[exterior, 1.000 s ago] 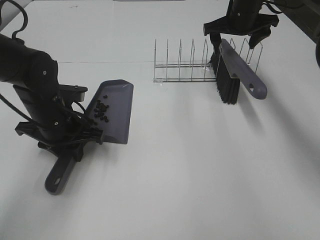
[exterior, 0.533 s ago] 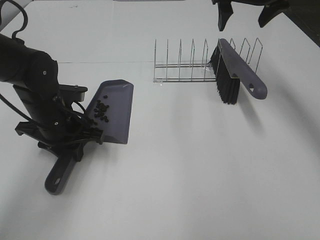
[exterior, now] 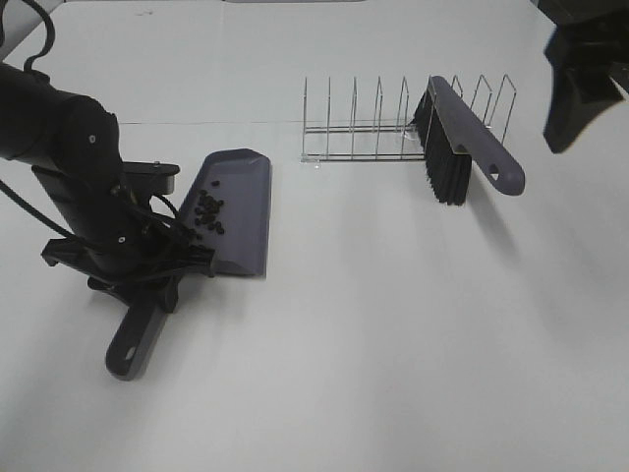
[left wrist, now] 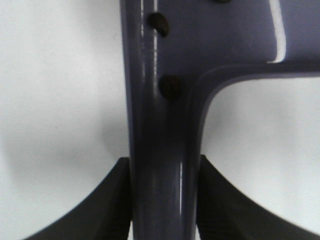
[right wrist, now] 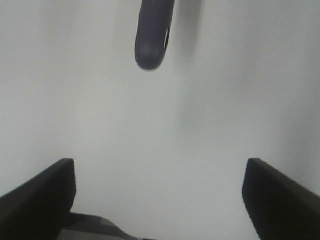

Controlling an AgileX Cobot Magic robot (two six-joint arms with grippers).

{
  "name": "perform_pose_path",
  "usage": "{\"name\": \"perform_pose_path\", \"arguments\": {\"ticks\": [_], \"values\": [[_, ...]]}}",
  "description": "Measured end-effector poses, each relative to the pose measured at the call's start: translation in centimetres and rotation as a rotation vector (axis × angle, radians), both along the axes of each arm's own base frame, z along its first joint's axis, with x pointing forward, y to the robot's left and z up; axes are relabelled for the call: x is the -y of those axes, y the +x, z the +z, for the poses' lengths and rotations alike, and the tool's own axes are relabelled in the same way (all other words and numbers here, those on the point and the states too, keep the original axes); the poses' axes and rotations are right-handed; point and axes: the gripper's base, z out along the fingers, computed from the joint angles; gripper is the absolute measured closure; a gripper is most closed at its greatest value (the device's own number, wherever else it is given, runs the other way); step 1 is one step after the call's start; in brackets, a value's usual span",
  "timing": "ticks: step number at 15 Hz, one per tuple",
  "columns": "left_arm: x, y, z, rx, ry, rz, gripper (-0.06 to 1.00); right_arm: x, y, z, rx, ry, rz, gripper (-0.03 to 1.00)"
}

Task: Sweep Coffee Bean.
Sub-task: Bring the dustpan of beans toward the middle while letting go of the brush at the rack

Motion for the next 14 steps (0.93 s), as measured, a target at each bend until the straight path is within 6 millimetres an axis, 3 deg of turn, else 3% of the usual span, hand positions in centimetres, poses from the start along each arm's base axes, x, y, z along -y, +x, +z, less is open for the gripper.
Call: {"name": "perform_pose_path", "arguments": {"ticks": [5,8,11,14], "values": [[2.5,0.5,0.5,0.020,-0.061,0.001,0.60,2.3,-11.0,1.2,0.111,0.040,-0.003,0.17],[2.6,0.7,-0.6,-0.024,-0.043,0.013,0.60,2.9,-14.5,2.5,0.218,0.083,-0.003,0.17],[2.7,0.7,-0.7,-0.034,-0.043,0.034,0.57,3.3,-16.3,3.4,0.295,0.101,-0.002,0.17],[2.7,0.6,-0.4,-0.076,-0.034,0.028,0.14,3.5,-17.0,3.8,0.325,0.111,-0.007,0.17]]}}
